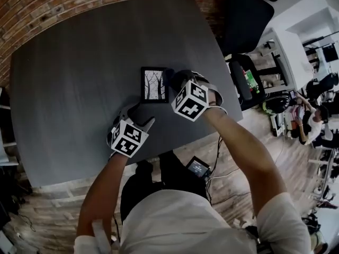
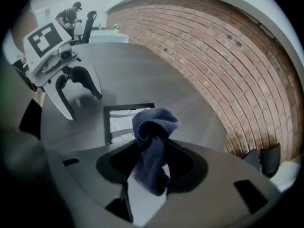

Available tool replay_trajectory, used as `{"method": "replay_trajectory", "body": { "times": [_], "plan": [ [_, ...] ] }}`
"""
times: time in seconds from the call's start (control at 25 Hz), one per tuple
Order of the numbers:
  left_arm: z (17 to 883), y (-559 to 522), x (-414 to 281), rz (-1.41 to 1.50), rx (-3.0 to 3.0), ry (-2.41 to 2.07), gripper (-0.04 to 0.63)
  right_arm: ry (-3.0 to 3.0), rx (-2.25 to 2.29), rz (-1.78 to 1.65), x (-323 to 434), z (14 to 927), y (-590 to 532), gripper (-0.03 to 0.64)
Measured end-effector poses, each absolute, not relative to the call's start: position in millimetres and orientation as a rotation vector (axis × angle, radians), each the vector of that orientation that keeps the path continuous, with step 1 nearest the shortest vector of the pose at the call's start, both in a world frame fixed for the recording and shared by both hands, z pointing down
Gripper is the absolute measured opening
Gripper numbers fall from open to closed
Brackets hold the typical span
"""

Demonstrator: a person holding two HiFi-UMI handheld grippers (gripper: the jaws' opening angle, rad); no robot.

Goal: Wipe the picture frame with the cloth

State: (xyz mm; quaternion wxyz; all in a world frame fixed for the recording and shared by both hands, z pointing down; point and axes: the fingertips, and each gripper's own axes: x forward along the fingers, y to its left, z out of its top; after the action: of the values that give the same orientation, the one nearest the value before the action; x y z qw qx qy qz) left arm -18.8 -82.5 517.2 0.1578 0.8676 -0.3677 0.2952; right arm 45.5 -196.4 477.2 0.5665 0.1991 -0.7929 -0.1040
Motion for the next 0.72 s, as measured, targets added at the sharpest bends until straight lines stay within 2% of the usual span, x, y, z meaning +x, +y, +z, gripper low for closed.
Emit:
{"method": "replay_trajectory", "body": {
  "times": [0.36,0.72],
  "plan": [
    [545,-118,-26,1.062,2.471,-1.067,0.313,-1.698,0.346,-0.406,17,515,-259,0.187],
    [550,-124,-27,0.997,2.431,-0.988,0.325,-1.609,0.374,-0.415,14,528,-255,0.181]
  ]
}}
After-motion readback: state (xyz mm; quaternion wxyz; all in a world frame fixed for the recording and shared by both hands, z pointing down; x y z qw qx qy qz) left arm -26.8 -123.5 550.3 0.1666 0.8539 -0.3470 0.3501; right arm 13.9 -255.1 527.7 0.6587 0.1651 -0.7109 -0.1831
